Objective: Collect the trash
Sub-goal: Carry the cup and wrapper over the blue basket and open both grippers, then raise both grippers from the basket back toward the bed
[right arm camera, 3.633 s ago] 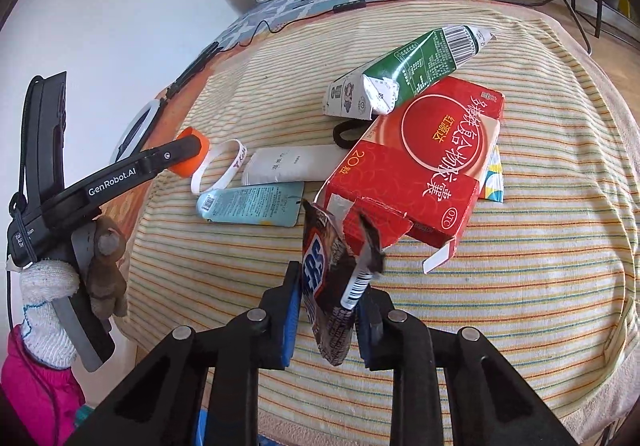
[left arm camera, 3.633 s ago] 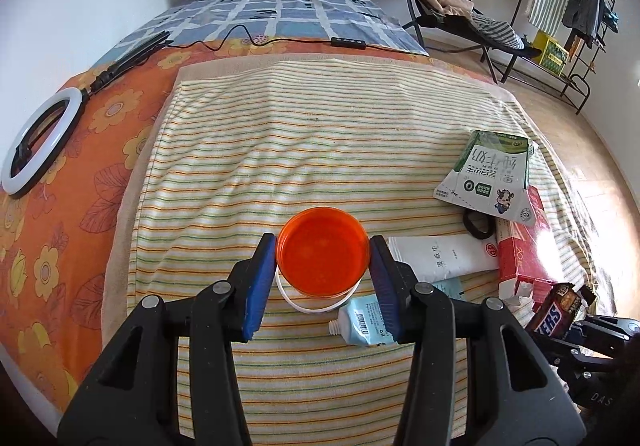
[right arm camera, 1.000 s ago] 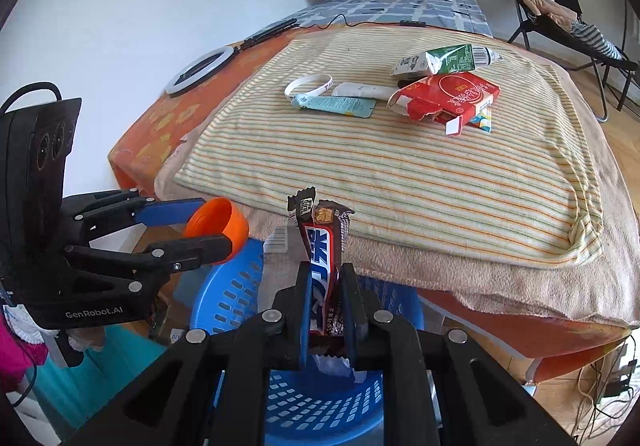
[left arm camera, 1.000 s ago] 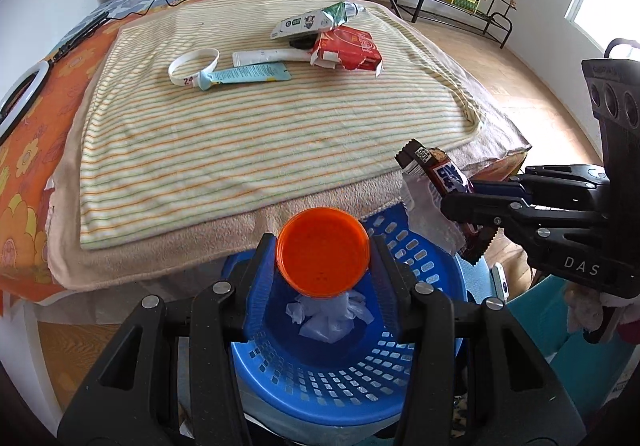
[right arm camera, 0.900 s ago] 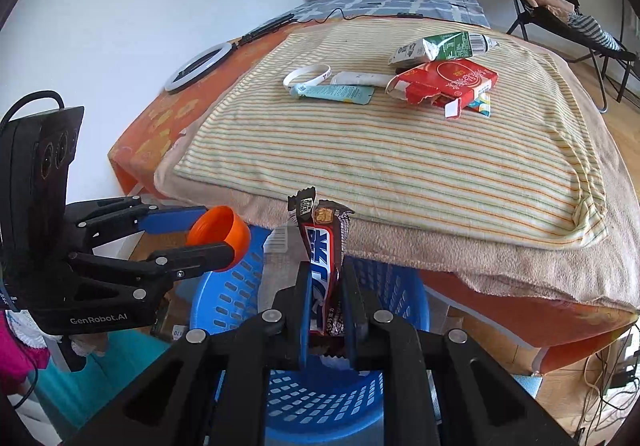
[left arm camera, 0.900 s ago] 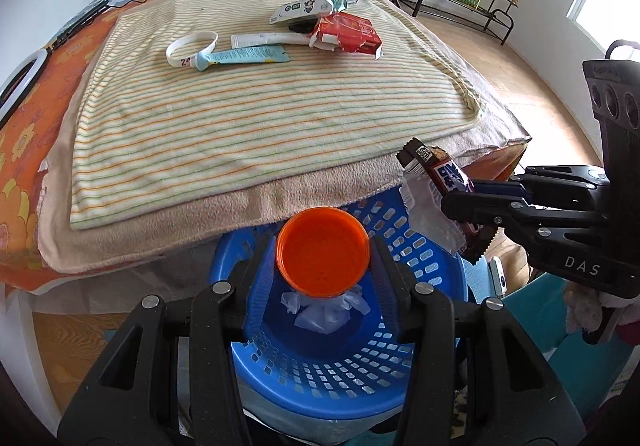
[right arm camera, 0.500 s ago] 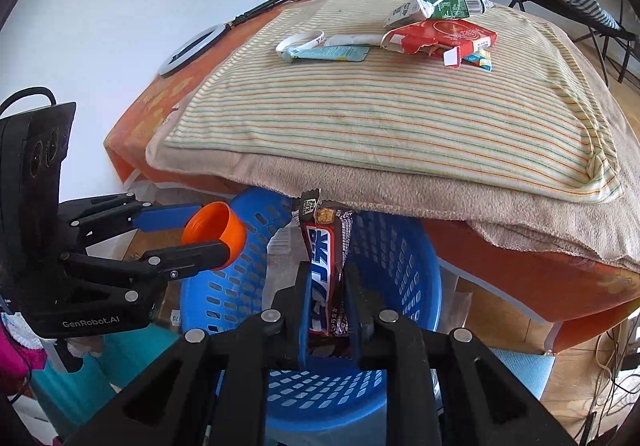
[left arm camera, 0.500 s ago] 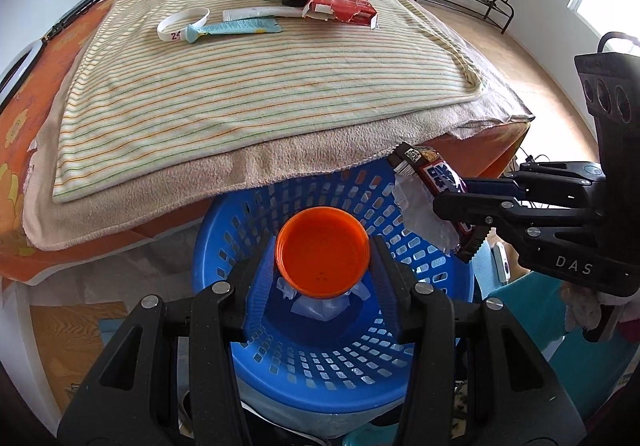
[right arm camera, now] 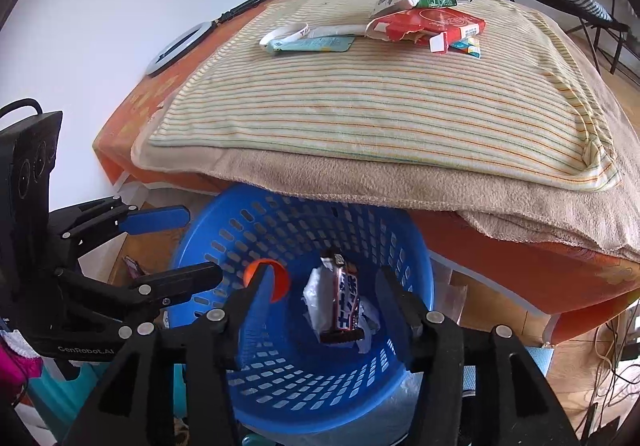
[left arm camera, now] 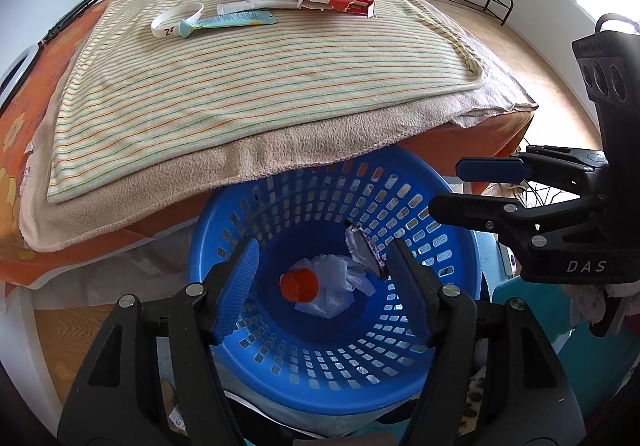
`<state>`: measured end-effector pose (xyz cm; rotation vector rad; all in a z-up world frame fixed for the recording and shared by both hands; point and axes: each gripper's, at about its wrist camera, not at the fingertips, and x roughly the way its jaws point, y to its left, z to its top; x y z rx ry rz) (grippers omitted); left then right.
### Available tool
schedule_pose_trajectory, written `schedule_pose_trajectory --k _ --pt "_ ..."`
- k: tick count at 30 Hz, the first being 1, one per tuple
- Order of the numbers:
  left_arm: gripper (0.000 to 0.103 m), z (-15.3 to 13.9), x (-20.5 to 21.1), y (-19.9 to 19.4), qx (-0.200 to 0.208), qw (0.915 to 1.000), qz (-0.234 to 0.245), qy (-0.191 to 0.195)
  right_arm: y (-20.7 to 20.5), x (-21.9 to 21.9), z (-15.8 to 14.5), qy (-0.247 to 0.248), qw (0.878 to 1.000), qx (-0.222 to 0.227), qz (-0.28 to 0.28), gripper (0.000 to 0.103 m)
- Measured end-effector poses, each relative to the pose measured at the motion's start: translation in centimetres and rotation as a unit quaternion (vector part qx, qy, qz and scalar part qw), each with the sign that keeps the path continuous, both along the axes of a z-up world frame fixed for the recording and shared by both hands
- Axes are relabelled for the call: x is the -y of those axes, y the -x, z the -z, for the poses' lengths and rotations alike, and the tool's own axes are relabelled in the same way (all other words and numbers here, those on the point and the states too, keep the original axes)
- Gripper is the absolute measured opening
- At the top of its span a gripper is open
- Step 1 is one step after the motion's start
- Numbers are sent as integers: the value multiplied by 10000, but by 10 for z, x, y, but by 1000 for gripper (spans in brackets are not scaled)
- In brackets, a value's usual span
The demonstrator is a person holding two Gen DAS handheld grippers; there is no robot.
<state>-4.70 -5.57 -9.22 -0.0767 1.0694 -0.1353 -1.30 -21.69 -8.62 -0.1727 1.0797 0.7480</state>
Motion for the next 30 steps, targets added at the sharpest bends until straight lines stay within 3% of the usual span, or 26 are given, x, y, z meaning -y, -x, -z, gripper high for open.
schedule_pose_trajectory --k 11,19,30 --pt "69 0 -6 -3 -35 9999 -121 28 -5 2 -3 69 9998 68 180 79" --pt "69 -4 -9 -7 7 9998 -186 45 -8 4 -7 232 9990 183 342 86" --pt "69 -28 -29 -32 196 9988 -438 113 -32 18 -23 -108 9973 -68 729 87"
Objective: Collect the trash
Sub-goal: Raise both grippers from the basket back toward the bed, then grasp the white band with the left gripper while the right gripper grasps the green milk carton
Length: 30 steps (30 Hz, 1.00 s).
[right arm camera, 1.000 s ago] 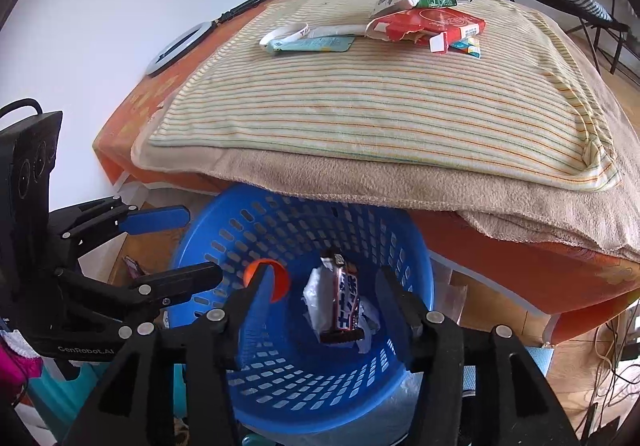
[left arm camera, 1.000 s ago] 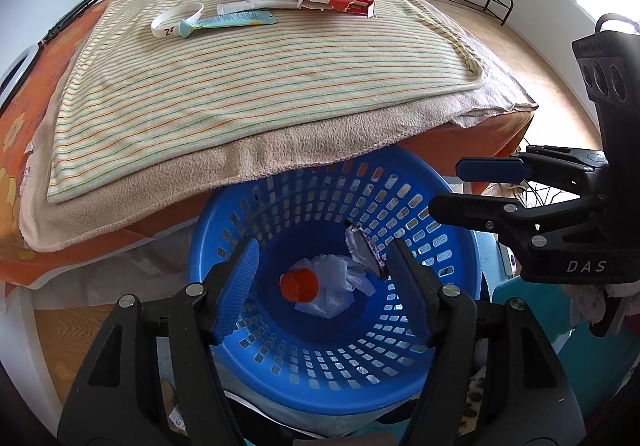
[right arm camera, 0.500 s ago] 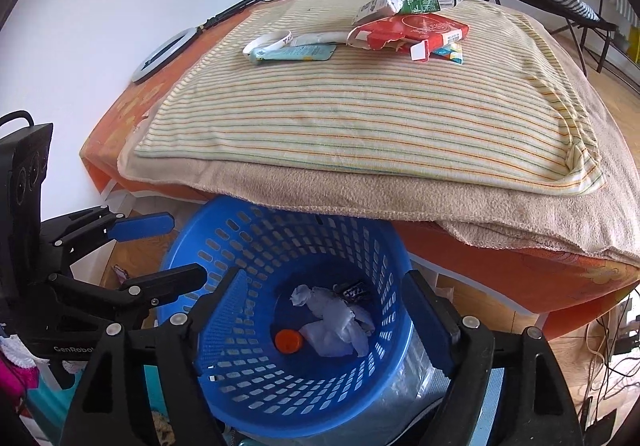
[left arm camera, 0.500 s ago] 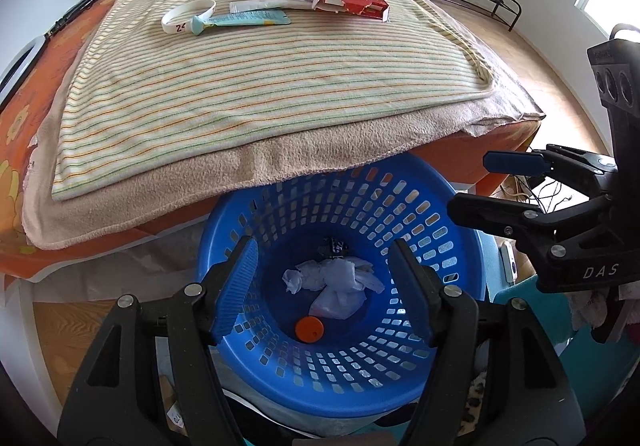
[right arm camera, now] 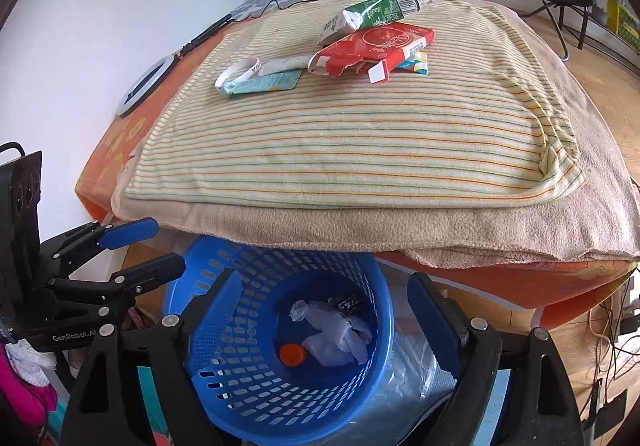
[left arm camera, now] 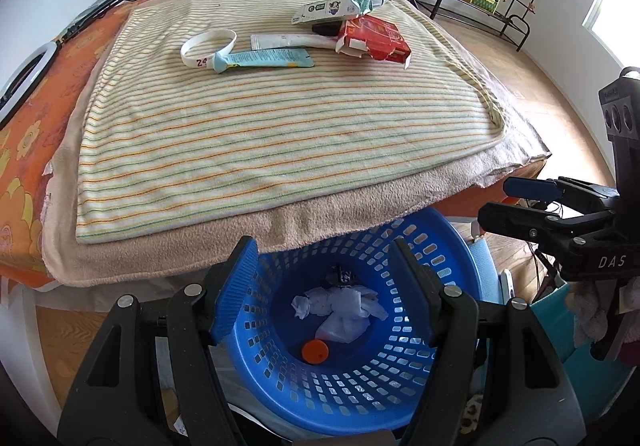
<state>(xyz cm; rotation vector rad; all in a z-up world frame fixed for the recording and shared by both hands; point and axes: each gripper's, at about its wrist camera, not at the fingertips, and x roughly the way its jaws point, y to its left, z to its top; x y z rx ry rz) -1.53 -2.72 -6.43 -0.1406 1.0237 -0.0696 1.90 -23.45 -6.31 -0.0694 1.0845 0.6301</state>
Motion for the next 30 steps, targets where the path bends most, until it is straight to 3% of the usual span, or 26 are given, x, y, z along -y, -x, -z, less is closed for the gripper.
schedule_pose_trajectory --k 5,13,21,30 --pt "69 -17 -19 -19 107 9997 -240 -15 -17 3 -13 -249 9996 -66 146 87" --pt "69 -45 -60 -60 396 9970 -659 -83 -56 -6 -52 -420 9983 379 156 87" --pt "69 -48 -82 -97 456 9958 -790 -96 -116 -19 -81 -517 9946 783 437 87" --pt "69 -34 -112 -139 233 9941 -1047 186 -184 -37 -80 -504 9926 826 740 87"
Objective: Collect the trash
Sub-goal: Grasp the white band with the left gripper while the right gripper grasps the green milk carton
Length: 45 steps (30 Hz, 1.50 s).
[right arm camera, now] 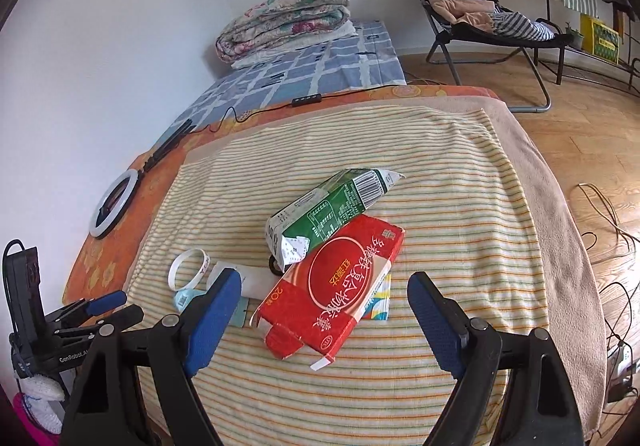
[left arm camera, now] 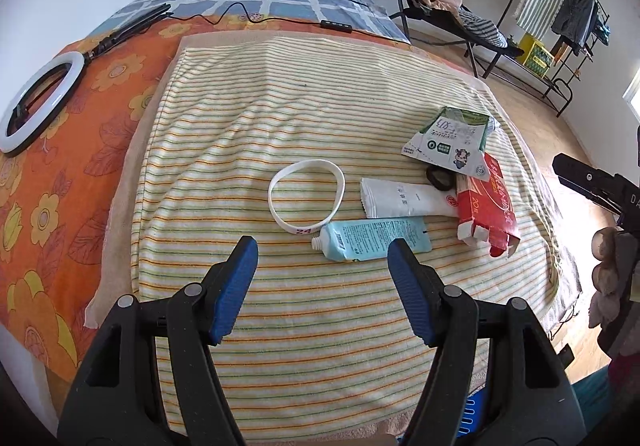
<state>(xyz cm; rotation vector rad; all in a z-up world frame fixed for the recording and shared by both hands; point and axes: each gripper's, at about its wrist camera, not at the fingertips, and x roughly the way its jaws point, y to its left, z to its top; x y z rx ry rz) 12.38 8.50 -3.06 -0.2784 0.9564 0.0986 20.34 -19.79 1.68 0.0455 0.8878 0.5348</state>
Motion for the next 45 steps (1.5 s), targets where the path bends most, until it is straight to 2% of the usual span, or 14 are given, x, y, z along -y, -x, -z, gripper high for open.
schedule_pose_trajectory --k 3,5,15,18,24,28,30,31,32,34,45 --pt "64 7 -15 -12 -43 9998 -157 126 -21 -5 5 -15 9999 -52 89 87" --pt "53 14 -24 -21 -133 9993 -241 248 -36 -7 10 -71 9998 -137 135 87" --pt "52 36 -38 -50 -273 9982 -339 406 -92 -20 43 -325 9965 -614 455 87" --pt "43 43 -38 -57 -363 9982 -297 370 -105 -22 55 -392 9949 -748 554 87" --pt "42 51 -39 -64 -398 9982 -274 347 -125 -25 71 -474 9927 -854 701 87" --pt "29 52 -34 -68 -404 9990 -165 37 -131 -26 81 -630 9895 -1044 778 80" --pt "27 53 -34 -69 -397 9990 -187 1 -132 -26 82 -629 9887 -1045 871 79" --pt "25 53 -34 -69 -394 9991 -183 -15 -131 -27 81 -626 9889 -1021 876 73" --pt "19 53 -33 -69 -398 9990 -177 -72 -131 -29 80 -627 9893 -1016 842 65" --pt "5 53 -33 -69 -406 9989 -162 -178 -132 -34 77 -648 9901 -1003 739 57" --pt "3 41 -43 -59 -122 9992 -334 -181 -108 -51 44 -782 9955 -421 335 41"
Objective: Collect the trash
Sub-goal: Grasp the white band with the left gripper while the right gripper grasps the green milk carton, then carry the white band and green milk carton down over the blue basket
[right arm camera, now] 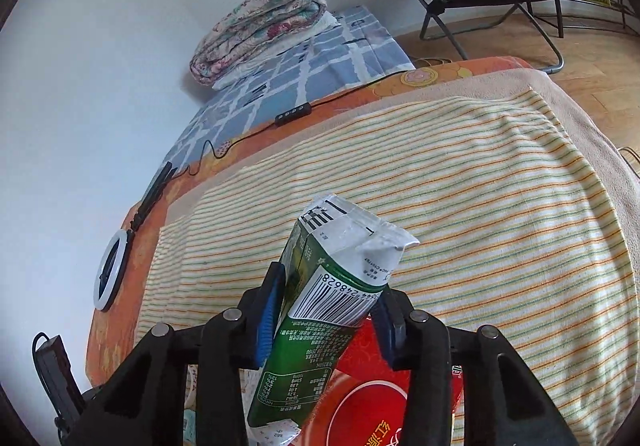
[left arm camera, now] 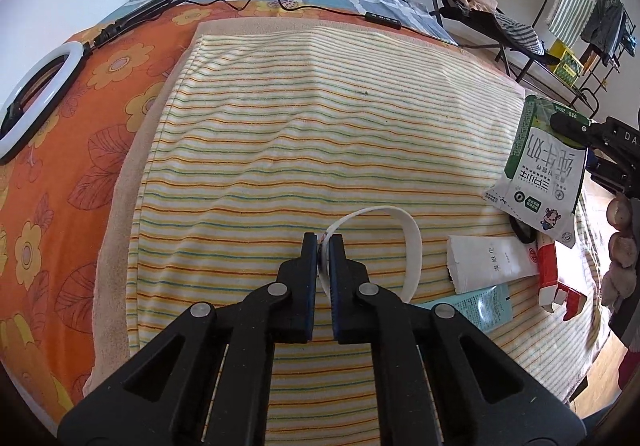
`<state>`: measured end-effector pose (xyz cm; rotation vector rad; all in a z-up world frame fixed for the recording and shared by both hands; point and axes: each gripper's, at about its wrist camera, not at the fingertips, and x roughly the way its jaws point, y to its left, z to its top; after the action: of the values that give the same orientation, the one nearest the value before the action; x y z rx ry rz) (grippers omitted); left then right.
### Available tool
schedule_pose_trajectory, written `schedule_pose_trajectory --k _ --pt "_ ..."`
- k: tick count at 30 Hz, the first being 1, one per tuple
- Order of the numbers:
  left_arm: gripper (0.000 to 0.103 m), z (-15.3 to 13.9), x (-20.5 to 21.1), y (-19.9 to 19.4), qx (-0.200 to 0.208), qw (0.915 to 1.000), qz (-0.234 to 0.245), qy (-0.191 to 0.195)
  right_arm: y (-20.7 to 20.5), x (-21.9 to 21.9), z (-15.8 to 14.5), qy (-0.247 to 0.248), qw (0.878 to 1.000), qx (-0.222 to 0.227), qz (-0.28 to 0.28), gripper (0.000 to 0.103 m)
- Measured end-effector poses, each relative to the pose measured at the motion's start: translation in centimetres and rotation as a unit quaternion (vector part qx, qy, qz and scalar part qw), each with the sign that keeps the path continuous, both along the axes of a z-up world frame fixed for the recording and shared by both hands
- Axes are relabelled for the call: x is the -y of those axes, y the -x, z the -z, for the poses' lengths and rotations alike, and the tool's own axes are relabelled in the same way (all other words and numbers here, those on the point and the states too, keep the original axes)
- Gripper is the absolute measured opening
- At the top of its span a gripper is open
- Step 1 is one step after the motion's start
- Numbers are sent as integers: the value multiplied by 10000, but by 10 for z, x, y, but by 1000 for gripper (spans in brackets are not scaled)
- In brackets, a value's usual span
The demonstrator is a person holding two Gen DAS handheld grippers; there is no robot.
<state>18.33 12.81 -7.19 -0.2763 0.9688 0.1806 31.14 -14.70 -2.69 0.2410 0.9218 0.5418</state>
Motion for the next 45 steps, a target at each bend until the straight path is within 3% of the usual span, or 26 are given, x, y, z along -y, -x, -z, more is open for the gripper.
schedule_pose_trajectory --k 12,20,35,45 --pt "3 -37 -3 18 455 9989 -121 -70 56 -31 -58 80 9930 1056 -518 36" --pt "3 -65 11 46 736 9973 40 33 101 -28 -82 286 9856 1409 -890 36" --pt "3 -91 70 117 900 9939 605 -206 204 -1 -98 456 9770 1465 -1484 36" --pt "3 -86 95 177 796 9931 822 -273 262 36 -87 485 9771 1228 -1668 36"
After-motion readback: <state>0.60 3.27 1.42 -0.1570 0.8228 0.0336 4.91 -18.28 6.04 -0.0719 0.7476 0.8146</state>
